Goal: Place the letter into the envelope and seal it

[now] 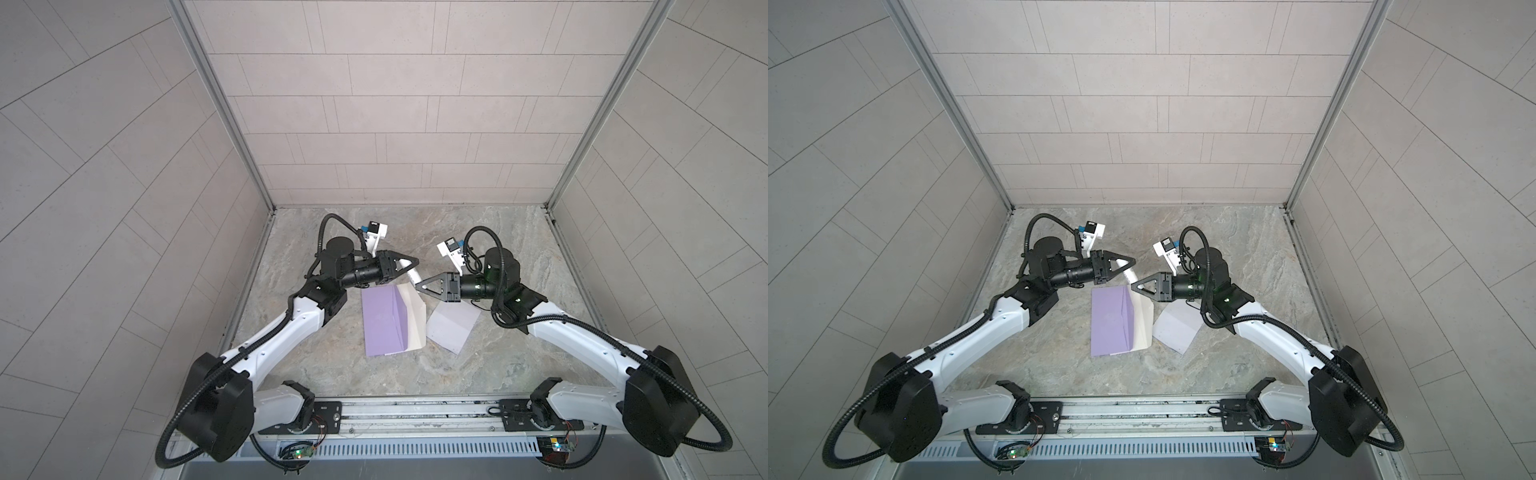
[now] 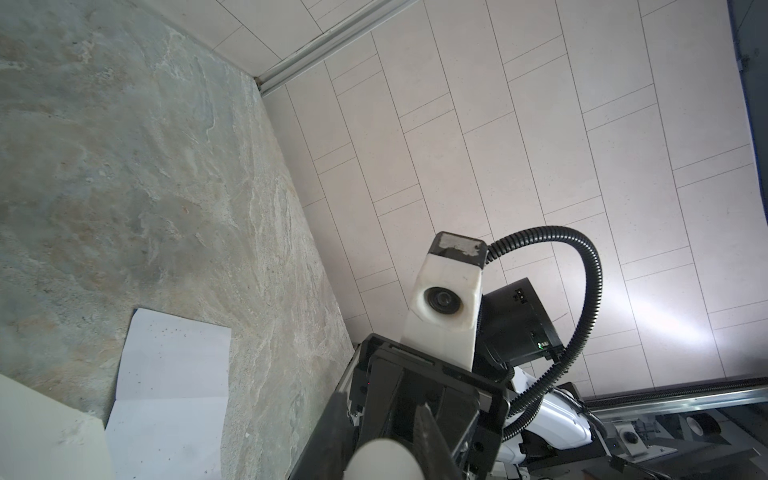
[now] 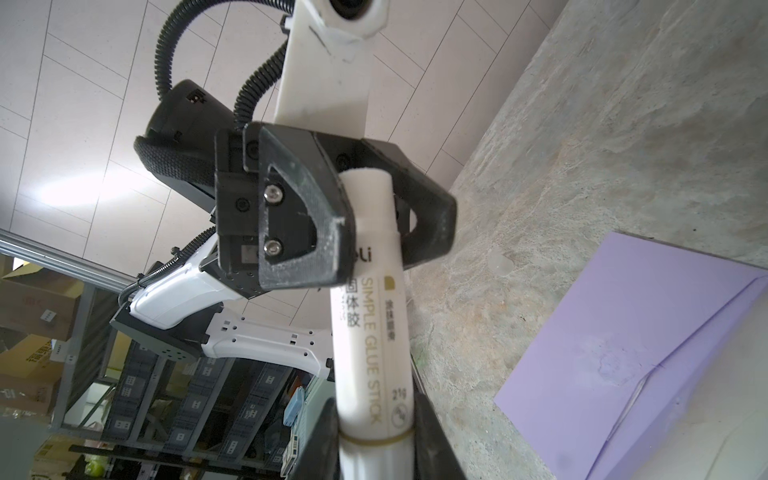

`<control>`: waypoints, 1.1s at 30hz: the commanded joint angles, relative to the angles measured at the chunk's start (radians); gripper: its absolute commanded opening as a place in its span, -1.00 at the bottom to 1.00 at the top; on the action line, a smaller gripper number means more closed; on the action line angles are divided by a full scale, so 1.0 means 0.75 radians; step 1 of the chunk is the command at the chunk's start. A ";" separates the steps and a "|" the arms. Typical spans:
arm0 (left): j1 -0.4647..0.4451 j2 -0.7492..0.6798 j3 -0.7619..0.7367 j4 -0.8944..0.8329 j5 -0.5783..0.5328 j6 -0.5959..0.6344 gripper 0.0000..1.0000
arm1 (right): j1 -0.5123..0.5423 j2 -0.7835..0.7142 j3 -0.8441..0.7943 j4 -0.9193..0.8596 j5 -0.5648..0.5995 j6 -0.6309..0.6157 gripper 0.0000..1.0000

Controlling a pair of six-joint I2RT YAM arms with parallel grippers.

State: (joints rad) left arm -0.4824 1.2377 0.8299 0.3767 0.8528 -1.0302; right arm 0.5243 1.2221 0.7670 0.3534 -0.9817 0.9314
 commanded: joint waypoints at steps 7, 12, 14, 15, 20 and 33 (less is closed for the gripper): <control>-0.019 -0.025 0.090 -0.123 -0.139 0.094 -1.00 | -0.082 -0.113 -0.048 -0.162 0.415 0.094 0.26; -0.027 0.015 0.068 -0.036 -0.345 -0.112 -1.00 | -0.082 -0.179 -0.150 0.017 0.547 0.196 0.27; -0.030 0.045 0.046 0.053 -0.373 -0.228 -1.00 | -0.076 -0.185 -0.189 0.128 0.582 0.245 0.27; -0.037 0.063 0.034 0.094 -0.390 -0.280 -1.00 | -0.072 -0.184 -0.190 0.175 0.598 0.265 0.27; -0.080 0.118 0.034 0.201 -0.433 -0.372 -1.00 | -0.013 -0.172 -0.231 0.304 0.626 0.284 0.25; -0.096 0.203 0.020 0.414 -0.442 -0.547 -1.00 | 0.031 -0.092 -0.211 0.481 0.664 0.318 0.15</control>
State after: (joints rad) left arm -0.5465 1.3861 0.8543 0.5972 0.5213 -1.3869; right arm 0.5415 1.1385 0.5900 0.6308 -0.4992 1.1442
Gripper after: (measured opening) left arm 0.224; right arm 0.578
